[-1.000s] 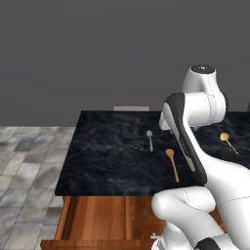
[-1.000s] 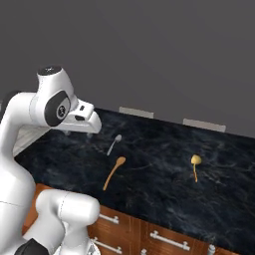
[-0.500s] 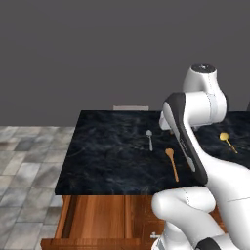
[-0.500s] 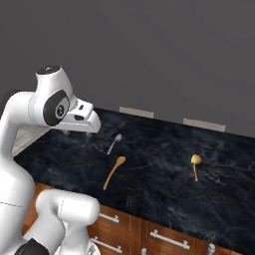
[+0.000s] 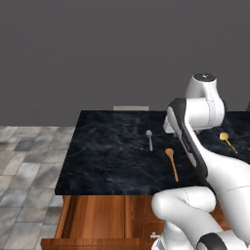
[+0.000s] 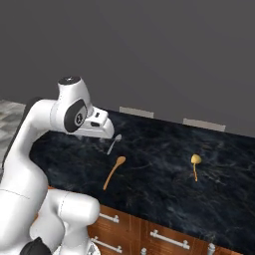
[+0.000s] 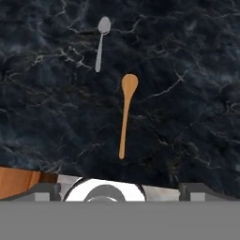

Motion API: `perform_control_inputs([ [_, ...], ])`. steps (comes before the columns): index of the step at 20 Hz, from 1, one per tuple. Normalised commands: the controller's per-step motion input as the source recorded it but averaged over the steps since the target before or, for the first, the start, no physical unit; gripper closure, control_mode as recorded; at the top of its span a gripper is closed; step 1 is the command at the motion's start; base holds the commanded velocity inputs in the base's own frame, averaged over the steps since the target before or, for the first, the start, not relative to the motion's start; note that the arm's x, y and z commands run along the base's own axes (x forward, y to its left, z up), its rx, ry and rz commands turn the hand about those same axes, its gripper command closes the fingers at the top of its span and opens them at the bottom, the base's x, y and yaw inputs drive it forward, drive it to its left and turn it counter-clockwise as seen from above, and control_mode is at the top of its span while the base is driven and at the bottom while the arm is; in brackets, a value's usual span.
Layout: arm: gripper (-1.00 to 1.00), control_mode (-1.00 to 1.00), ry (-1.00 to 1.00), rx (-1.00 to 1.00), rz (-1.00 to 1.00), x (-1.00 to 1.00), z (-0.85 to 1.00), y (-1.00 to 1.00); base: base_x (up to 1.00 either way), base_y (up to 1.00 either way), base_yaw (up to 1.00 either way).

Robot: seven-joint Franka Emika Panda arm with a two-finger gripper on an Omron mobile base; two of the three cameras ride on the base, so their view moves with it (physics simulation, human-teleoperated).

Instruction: Organize the utensils by type. Pick up the wooden spoons from the counter and place them in the open cabinet. Then pick up the metallic utensils from the counter and place them in the open drawer.

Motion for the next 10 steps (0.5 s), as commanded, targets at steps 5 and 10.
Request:
perform_control_inputs([
  [5,-1.00,-1.00,0.24,-0.01,0.01,0.43,-0.39,-0.13,0.00,0.00,0.00],
  [10,-1.00,-1.00,0.38,0.00,0.01,0.13,-0.63,-0.19,0.00,0.00,0.00],
])
